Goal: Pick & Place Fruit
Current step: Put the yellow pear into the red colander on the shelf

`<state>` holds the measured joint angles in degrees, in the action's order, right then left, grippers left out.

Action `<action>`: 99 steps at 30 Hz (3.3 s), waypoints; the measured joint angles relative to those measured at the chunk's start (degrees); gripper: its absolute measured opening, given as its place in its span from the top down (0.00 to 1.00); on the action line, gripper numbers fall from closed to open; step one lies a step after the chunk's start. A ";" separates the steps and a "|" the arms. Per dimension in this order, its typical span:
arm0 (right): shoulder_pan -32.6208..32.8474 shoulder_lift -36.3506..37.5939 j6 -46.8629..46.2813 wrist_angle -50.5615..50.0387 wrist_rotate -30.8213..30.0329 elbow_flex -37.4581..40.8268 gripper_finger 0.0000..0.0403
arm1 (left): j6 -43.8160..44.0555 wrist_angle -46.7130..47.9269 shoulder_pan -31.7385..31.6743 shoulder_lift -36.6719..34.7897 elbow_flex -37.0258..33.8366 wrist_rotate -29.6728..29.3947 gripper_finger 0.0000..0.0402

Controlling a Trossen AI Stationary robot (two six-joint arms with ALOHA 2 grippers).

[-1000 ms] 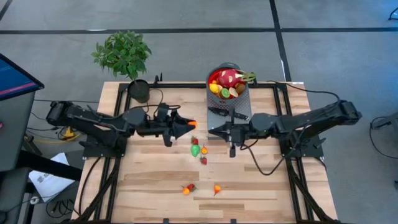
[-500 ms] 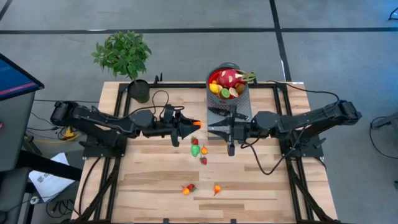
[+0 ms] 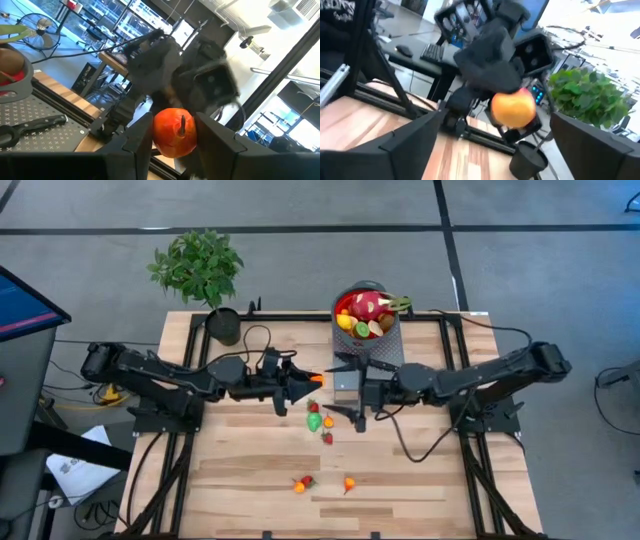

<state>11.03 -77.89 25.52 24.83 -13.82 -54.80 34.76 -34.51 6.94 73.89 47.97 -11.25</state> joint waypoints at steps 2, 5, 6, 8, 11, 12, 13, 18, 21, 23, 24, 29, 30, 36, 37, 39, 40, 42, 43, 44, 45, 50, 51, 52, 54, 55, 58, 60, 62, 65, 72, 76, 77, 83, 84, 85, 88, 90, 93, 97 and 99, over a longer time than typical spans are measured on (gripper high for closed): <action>-0.21 -1.95 -0.04 2.59 -0.02 0.05 0.05 | 0.00 -0.06 0.00 0.00 0.00 0.11 0.68; -0.60 -3.29 0.23 6.77 -0.13 0.05 0.05 | 0.00 -0.08 0.04 0.00 0.00 0.11 0.68; -0.74 -3.55 0.41 7.92 -0.14 0.04 0.05 | 0.00 -0.06 0.04 0.00 0.00 0.11 0.68; -1.17 -3.98 0.42 8.98 -0.15 -0.01 0.07 | 0.00 -0.06 0.04 0.00 0.00 0.11 0.68; -1.69 -4.00 0.41 9.00 -0.13 0.01 0.11 | -0.01 -0.07 0.04 0.00 0.00 0.11 0.68; -1.91 -4.00 0.39 9.08 -0.13 -0.01 0.12 | -0.01 -0.07 0.04 0.00 0.00 0.09 0.68; -1.95 -4.00 0.39 9.04 -0.13 -0.01 0.14 | -0.02 -0.08 0.04 0.00 0.00 0.09 0.68; -1.95 -4.00 0.41 9.02 -0.02 -0.01 0.22 | -0.02 -0.08 -0.22 0.00 0.00 0.09 0.68; -1.93 -4.00 0.39 9.08 0.04 -0.01 0.25 | -0.02 -0.10 -0.67 0.00 0.00 0.07 0.68; -1.93 -4.00 0.41 9.06 0.04 -0.01 0.27 | -0.02 -0.14 -1.03 0.00 0.00 0.05 0.68; -1.95 -4.00 0.39 9.06 0.04 -0.01 0.27 | -0.02 -0.23 -1.21 0.00 0.00 0.04 0.68; -2.17 -3.98 0.37 9.09 0.07 -0.01 0.32 | -0.02 -0.37 -1.88 0.00 0.00 -0.15 0.68; -2.17 -3.98 0.39 9.16 0.07 -0.01 0.33 | -0.02 -0.37 -1.88 0.00 0.00 -0.15 0.68; -2.22 -3.94 0.38 11.47 0.36 0.00 0.40 | -0.02 -0.37 -1.88 0.00 0.00 -0.11 0.68; -2.37 -3.94 0.39 11.46 0.41 0.00 0.41 | -0.02 -0.37 -1.88 0.00 0.00 -0.11 0.68; -2.61 -3.94 0.37 11.31 0.46 -0.01 0.44 | -0.02 -0.39 -1.88 0.00 0.00 -0.11 0.68; -2.64 -3.94 0.37 11.23 0.46 -0.01 0.44 | -0.02 -0.40 -1.88 0.00 0.00 -0.08 0.68; -2.91 -3.94 0.39 11.23 0.48 -0.01 0.46 | -0.02 -0.43 -1.88 0.00 0.00 -0.08 0.68; -2.96 -3.94 0.37 11.24 0.48 -0.01 0.46 | -0.02 -0.43 -1.88 0.00 0.00 -0.06 0.68; -2.97 -3.94 0.37 11.25 0.48 -0.01 0.46 | -0.02 -0.43 -1.88 0.00 0.00 -0.05 0.68; -3.07 -3.94 0.37 11.23 0.48 -0.01 0.46 | -0.02 -0.43 -1.88 0.00 0.00 -0.04 0.68; -3.55 -3.97 -0.96 11.23 1.98 -0.01 0.44 | -0.02 -0.47 -1.88 0.00 0.00 0.11 0.68; -3.75 -4.69 -1.48 11.96 2.84 -0.01 0.43 | -0.02 -0.47 -1.88 0.00 0.00 0.11 0.68; -3.87 -5.89 -1.61 13.47 3.46 -0.19 0.42 | -0.02 -0.50 -1.88 0.00 0.00 0.11 0.68; -4.14 -7.55 -1.43 15.03 3.46 0.08 0.42 | -0.01 0.15 -1.88 -0.03 -0.18 -0.29 0.68; -4.18 -8.30 -1.40 16.22 3.50 -0.09 0.42 | -0.04 -0.08 -1.88 0.10 -0.18 -0.16 0.68; -4.51 -10.58 0.17 17.57 3.47 -0.88 0.42 | -0.02 -0.18 -1.61 0.00 -0.15 -0.01 0.68; -4.51 -10.89 0.39 17.00 3.46 -0.94 0.43 | -0.02 -0.34 -1.57 0.00 -0.10 0.13 0.68; -4.46 -10.71 0.39 17.61 3.46 -1.27 0.43 | -0.03 -0.83 -1.55 -0.03 0.05 0.28 0.68; -4.46 -9.44 0.43 16.94 3.48 -1.28 0.45 | -0.04 -0.37 -1.57 -0.02 0.07 0.12 0.68; -4.42 -8.35 1.88 15.35 3.45 -1.28 0.51 | -0.02 -0.46 -1.62 -0.04 0.07 0.09 0.68; -4.35 -8.31 1.97 14.63 3.41 -1.28 0.57 | -0.02 -0.26 -1.62 -0.04 0.07 0.07 0.68; -4.35 -8.31 1.97 14.61 3.40 -1.28 0.59 | -0.01 -0.21 -1.62 -0.04 0.04 0.05 0.68; -4.35 -8.25 2.29 14.61 3.26 -1.28 0.70 | 0.33 -0.18 -1.60 -0.04 0.02 -0.19 0.68; -4.35 -8.24 2.29 14.59 3.24 -1.28 0.71 | 0.30 -0.17 -1.58 -0.04 0.02 -0.17 0.68; -4.35 -8.24 2.27 14.59 3.25 -1.28 0.71 | 0.27 -0.18 -1.57 -0.04 0.02 -0.17 0.68; -4.35 -8.24 2.09 14.59 3.26 -1.28 0.70 | 0.21 -0.19 -1.58 -0.04 0.02 -0.12 0.68; -4.35 -8.24 1.98 14.56 3.26 -1.28 0.69 | 0.12 -0.19 -1.57 -0.02 0.02 -0.06 0.68; -4.35 -8.24 1.88 14.50 3.26 -1.28 0.69 | 0.13 -0.19 -1.60 -0.02 0.02 0.24 0.68; -4.35 -8.20 1.92 14.23 3.13 -1.28 0.72 | 0.22 -0.19 -1.62 -0.02 0.00 1.57 0.68; -4.35 -8.20 1.92 14.18 3.13 -1.28 0.72 | 0.22 -0.19 -1.62 -0.02 -0.02 1.64 0.68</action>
<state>6.68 -86.08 27.44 39.00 -10.70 -56.07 34.98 -34.70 5.32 73.87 47.94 -9.61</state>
